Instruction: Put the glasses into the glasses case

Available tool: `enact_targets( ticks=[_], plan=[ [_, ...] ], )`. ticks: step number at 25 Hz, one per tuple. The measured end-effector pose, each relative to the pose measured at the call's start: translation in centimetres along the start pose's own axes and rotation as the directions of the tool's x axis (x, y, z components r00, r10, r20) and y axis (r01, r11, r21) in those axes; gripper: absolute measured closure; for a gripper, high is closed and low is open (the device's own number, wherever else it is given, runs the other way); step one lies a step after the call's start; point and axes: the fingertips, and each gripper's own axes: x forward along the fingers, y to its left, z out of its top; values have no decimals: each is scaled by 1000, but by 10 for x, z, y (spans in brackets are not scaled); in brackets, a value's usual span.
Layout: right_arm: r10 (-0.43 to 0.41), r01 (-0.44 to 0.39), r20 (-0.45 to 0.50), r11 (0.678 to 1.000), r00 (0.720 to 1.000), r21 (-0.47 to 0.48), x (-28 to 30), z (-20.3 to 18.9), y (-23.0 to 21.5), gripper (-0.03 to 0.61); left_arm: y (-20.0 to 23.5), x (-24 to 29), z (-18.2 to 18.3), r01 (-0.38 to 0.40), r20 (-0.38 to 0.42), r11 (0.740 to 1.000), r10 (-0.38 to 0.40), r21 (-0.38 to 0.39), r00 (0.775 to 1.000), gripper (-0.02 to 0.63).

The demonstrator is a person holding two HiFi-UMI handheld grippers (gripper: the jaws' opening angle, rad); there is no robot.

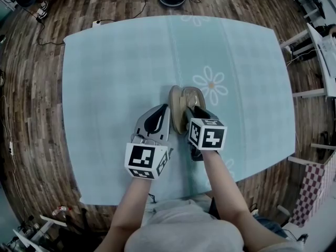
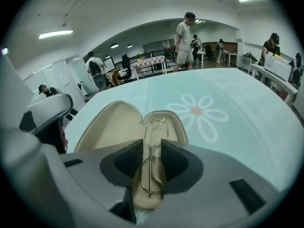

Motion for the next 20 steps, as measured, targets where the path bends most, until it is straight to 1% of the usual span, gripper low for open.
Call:
enact_targets(
  ticks=[4,10,16,19,20],
  plan=[
    [0,0,26,1000,1000,-12,-8,4,2,453,-2,-3,2,-2,3,1000,2,5,1000,604],
    [21,-19,71,999,997,-28,-21,11,5,456,-11,-6,4,3,3,1000,-3,21,1000,604],
    [64,-63,120,998,991,-17,-37,15,6,459,-23,-12,8,4,13,999,-4,45,1000,604],
    [74,-72,154,997,985,-20,-46,20,6,482,-26,-15,12,0,22,998,-1,57,1000,604],
    [73,-70,166,997,983,-24,-50,21,6,509,-27,-17,13,-1,26,998,-1,62,1000,604]
  ],
)
